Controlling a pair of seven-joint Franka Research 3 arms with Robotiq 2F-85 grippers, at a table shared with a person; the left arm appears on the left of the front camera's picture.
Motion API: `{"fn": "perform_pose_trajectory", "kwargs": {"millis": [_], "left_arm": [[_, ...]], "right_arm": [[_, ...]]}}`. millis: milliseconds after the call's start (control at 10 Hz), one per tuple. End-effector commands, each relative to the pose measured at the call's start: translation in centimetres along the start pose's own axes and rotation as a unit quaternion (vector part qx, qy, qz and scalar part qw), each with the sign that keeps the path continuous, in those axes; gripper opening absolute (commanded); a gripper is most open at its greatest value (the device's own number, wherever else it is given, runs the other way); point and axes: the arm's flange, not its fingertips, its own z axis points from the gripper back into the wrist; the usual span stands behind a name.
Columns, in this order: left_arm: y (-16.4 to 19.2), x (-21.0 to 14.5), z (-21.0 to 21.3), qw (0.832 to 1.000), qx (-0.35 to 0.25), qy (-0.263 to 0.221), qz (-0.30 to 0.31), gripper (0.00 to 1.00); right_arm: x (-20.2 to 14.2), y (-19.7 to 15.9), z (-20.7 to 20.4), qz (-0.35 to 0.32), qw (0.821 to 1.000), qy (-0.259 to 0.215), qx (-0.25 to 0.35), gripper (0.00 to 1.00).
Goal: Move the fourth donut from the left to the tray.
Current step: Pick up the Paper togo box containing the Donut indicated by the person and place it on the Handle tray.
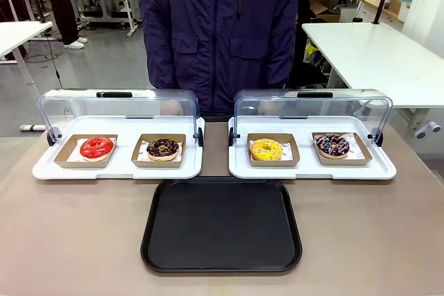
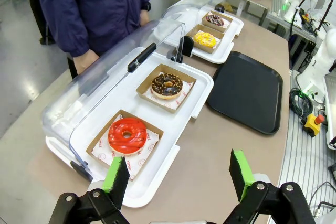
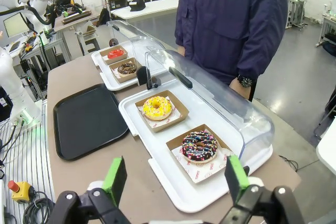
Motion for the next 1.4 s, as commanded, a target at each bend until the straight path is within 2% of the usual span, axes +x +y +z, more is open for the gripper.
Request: {"fn": "perform_pose_trajectory", "kwargs": {"millis": [0, 1300], "left_arm": [[0.01, 0.05, 0.09, 1.0, -0.004, -0.007, -0.005, 1.0], [0.01, 0.05, 0.09, 1.0, -0.004, -0.007, -0.005, 1.0]], "right_arm": [[0.26, -0.24, -0.04, 0.006, 1.0, -0.015, 0.0, 1.0], [0.26, -0.24, -0.04, 0.006, 1.0, -0.015, 0.0, 1.0]]}}
